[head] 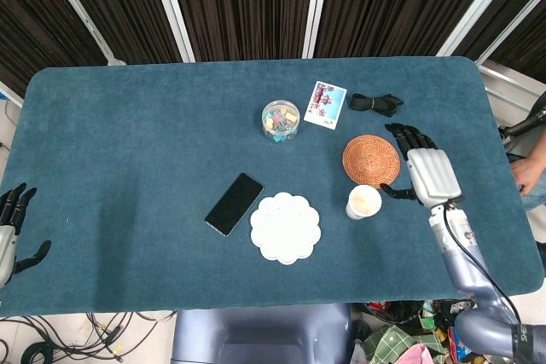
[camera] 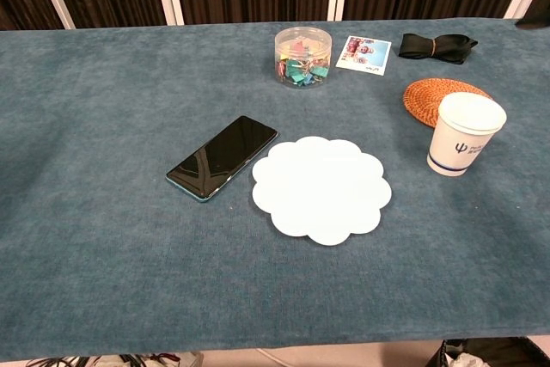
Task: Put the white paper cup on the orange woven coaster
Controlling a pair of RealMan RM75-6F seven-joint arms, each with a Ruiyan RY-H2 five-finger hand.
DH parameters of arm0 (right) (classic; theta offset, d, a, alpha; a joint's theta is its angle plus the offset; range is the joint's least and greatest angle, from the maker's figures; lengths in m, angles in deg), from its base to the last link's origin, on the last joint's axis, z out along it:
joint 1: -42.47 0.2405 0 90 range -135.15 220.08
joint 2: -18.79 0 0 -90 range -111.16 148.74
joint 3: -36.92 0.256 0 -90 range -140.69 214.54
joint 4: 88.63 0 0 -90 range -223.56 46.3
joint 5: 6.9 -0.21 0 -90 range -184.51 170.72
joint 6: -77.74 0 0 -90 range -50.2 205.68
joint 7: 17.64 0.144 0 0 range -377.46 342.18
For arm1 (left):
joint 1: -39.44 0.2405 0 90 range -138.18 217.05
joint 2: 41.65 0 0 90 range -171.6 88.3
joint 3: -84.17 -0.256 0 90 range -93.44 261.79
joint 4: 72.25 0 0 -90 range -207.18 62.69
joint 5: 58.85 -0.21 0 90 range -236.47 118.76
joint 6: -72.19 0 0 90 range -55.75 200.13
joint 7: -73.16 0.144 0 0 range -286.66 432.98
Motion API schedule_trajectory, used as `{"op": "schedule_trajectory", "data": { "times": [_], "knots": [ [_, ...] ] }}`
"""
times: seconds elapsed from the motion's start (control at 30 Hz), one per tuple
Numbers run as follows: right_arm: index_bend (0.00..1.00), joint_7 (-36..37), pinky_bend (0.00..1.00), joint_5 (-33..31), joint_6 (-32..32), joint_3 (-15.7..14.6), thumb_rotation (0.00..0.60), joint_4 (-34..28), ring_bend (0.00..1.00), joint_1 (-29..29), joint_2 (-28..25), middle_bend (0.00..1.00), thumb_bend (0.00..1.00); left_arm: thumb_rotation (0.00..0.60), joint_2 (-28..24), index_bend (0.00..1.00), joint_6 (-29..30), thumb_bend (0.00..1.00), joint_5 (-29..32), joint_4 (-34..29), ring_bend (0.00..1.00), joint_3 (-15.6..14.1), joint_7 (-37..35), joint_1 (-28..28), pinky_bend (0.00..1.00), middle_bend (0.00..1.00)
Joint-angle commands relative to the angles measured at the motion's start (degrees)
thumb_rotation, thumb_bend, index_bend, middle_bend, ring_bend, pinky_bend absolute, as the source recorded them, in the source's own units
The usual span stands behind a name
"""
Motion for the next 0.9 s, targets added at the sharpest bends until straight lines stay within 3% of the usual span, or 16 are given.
{"op": "schedule_trajectory", "data": {
  "times": [0.03,0.33,0.5,0.9],
  "knots": [
    [0.09,5.01,0.14,2.65,-0.05,-3.02,0.600,0.53,0.07,-3.19,0.43,0.06,0.09,0.600,0.00,0.00,0.02,0.28,-0.04,-0.04,0.00,0.00,-0.03,0.00,0.00,0.00],
    [0.09,16.76,0.14,9.27,-1.41,-8.02,0.600,9.86,0.06,-8.45,7.81,0.06,0.09,0.600,0.01,0.00,0.07,0.28,-0.01,-0.02,0.00,0.07,0.01,0.03,0.00,0.00],
    [0.09,22.13,0.14,11.14,-1.91,-8.69,0.600,15.65,0.06,-9.73,13.16,0.06,0.09,0.600,0.08,0.00,0.22,0.28,-0.23,0.13,0.00,0.11,-0.08,0.01,0.00,0.00],
    [0.10,25.32,0.14,11.99,0.84,-7.83,0.600,24.55,0.08,-8.58,21.95,0.10,0.09,0.600,0.04,0.00,0.16,0.28,-0.31,0.32,0.00,0.17,-0.47,-0.05,0.00,0.00]
  ]
}}
